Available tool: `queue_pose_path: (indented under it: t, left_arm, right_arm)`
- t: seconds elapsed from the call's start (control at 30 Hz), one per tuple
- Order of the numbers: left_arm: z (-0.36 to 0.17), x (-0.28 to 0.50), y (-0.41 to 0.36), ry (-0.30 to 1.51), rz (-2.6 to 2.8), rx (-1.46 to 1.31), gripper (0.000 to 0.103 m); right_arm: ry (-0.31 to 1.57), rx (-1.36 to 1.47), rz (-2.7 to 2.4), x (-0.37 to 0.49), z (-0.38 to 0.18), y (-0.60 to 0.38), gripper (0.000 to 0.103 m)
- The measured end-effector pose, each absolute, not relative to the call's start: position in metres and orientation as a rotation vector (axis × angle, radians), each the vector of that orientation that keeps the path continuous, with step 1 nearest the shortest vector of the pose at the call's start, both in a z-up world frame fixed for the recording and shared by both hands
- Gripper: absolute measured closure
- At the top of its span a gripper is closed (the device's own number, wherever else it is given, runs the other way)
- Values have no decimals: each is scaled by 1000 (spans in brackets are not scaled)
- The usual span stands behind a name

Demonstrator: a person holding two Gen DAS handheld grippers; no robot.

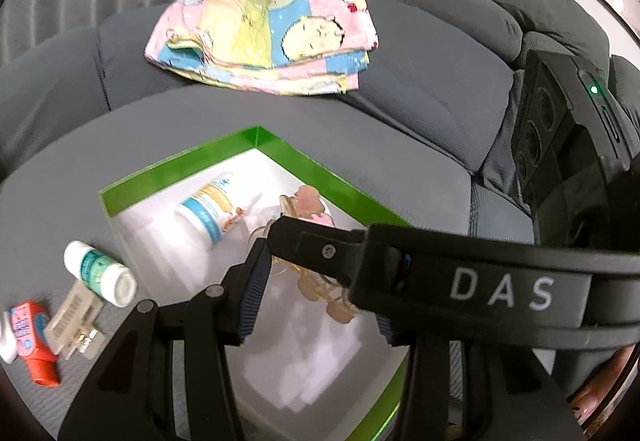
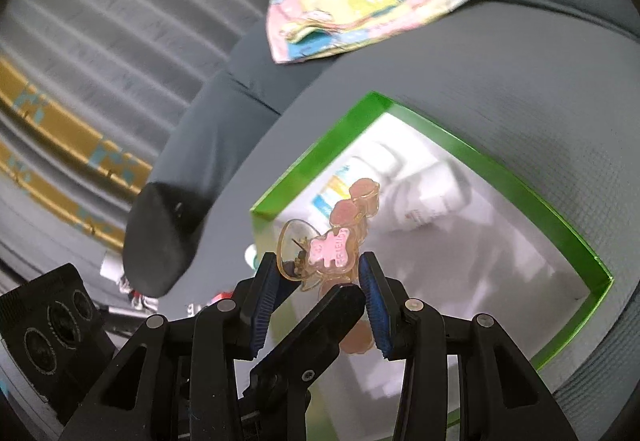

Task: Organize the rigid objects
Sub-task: 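Carry the orange ridged piece over the box and open the right gripper, then withdraw the right gripper from the box toward the white plug adapter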

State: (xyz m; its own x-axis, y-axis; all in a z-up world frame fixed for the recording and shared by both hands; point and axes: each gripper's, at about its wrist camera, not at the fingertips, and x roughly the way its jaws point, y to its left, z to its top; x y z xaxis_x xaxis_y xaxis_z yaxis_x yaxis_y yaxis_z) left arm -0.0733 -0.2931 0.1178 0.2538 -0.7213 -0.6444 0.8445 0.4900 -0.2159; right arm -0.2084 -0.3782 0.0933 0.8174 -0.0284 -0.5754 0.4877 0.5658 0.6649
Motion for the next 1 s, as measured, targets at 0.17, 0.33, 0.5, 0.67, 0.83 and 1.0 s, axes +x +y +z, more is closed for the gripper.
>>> queue_pose_path:
  t: [0.17,0.33,0.5,0.67,0.83,1.0]
  left_arm:
    - [107,-68,-306,818,-1096,184,58]
    - [97,-65,-314,872,-1115,170,58]
    - [89,-60,-318,920,-1118,150,58]
    - [86,-57,-313,962,-1100,124,53]
    - [94,-58,-293,931,-1065,104,40]
    - [108,-54,-255,886,-1020,51,33]
  right_arm:
    - [590,957,-353,-208,83,-389,58]
    - [630,963,-398,-208,75,-396,58]
    - [666,979,-422,-206,67,-401,58]
    - [678,972,-455,-206,67,-400,58]
    - [681,895,-555,-206,79,-390,50]
    - [653,809,-589,-202,93,-372,47]
